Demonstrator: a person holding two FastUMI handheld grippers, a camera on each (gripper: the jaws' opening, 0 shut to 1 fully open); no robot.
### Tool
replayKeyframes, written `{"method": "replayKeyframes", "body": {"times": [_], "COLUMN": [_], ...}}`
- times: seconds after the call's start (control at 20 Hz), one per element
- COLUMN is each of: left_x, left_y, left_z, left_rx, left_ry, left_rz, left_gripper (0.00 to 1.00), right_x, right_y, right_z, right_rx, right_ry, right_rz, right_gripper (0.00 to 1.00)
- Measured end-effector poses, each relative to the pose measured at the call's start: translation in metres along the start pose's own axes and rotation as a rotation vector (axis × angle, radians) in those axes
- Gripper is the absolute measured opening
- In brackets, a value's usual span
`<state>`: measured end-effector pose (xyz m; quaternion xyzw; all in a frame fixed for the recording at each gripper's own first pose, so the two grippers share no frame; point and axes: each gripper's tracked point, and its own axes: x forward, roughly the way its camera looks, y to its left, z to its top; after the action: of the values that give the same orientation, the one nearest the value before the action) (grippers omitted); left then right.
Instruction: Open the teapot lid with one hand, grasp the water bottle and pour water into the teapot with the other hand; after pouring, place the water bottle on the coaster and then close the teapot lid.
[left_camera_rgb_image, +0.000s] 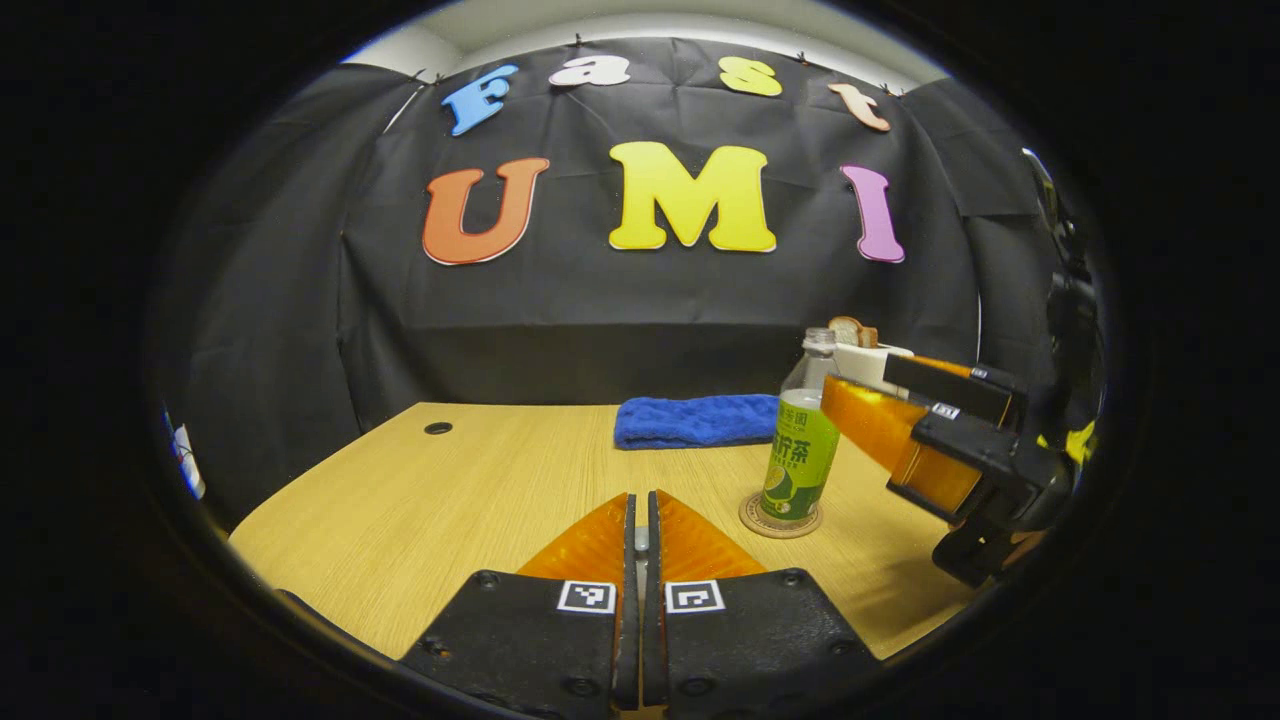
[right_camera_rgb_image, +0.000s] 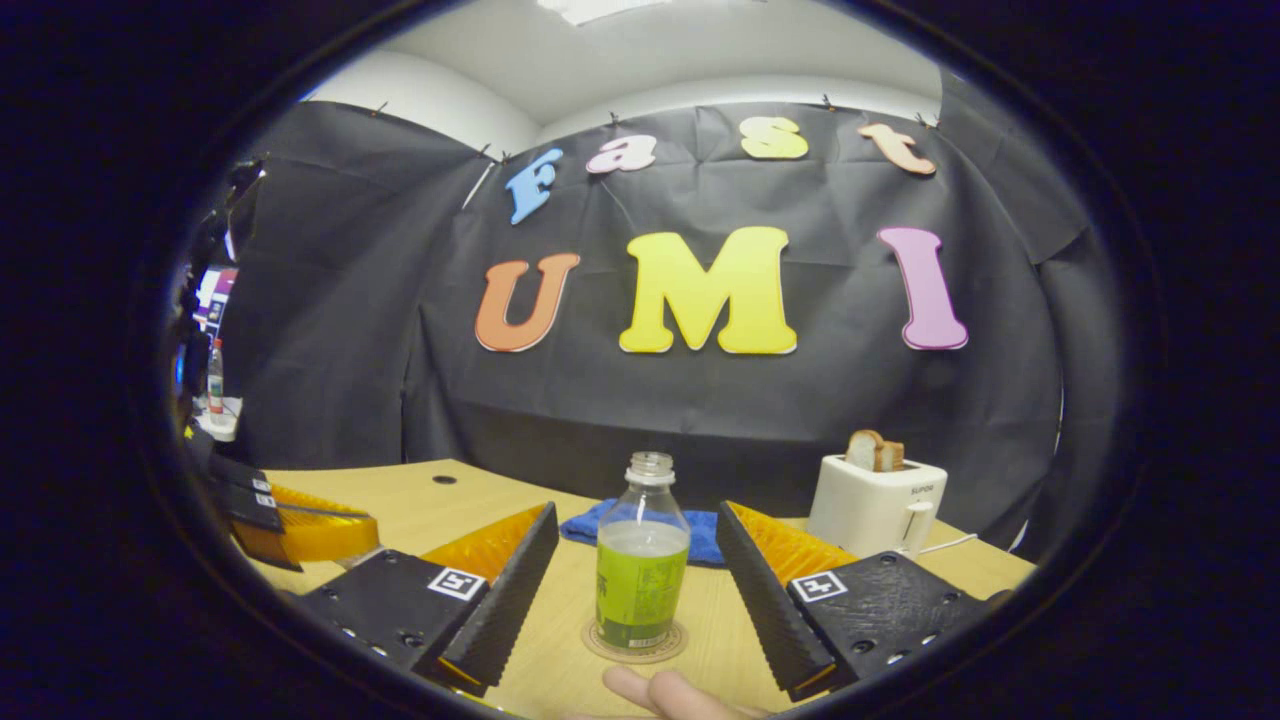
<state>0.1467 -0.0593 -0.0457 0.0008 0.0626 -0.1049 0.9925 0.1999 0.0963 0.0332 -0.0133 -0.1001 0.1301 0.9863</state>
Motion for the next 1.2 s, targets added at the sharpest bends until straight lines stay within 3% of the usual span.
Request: {"method": "replayKeyframes", "body": {"times": [0.15, 0.65, 0.95, 1.05, 1.1, 1.2], "left_x": [0.008, 0.022, 0.021, 0.018, 0.017, 0.016], "left_y": [-0.006, -0.011, -0.01, -0.004, -0.002, -0.005], "left_z": [-0.009, -0.027, -0.036, -0.035, -0.036, -0.038], "left_rx": [0.04, 0.003, 0.017, 0.043, 0.045, 0.041], "left_ry": [0.001, 0.018, 0.045, 0.054, 0.058, 0.073], "left_rz": [0.001, 0.01, -0.003, 0.019, 0.025, 0.009], "left_gripper": [0.05, 0.06, 0.08, 0.13, 0.24, 0.36], "right_x": [-0.003, -0.005, -0.013, -0.019, -0.022, -0.031], "right_y": [-0.002, -0.008, 0.008, -0.003, -0.006, -0.012], "right_z": [0.005, 0.012, 0.016, 0.013, 0.012, 0.007], "right_rx": [0.039, 0.078, 0.056, 0.024, 0.017, 0.006], "right_ry": [-0.005, -0.014, -0.025, -0.016, -0.015, 0.005], "right_rz": [0.006, 0.005, 0.056, 0.011, -0.002, -0.026], "right_gripper": [0.97, 0.95, 0.96, 0.96, 0.96, 0.95]}}
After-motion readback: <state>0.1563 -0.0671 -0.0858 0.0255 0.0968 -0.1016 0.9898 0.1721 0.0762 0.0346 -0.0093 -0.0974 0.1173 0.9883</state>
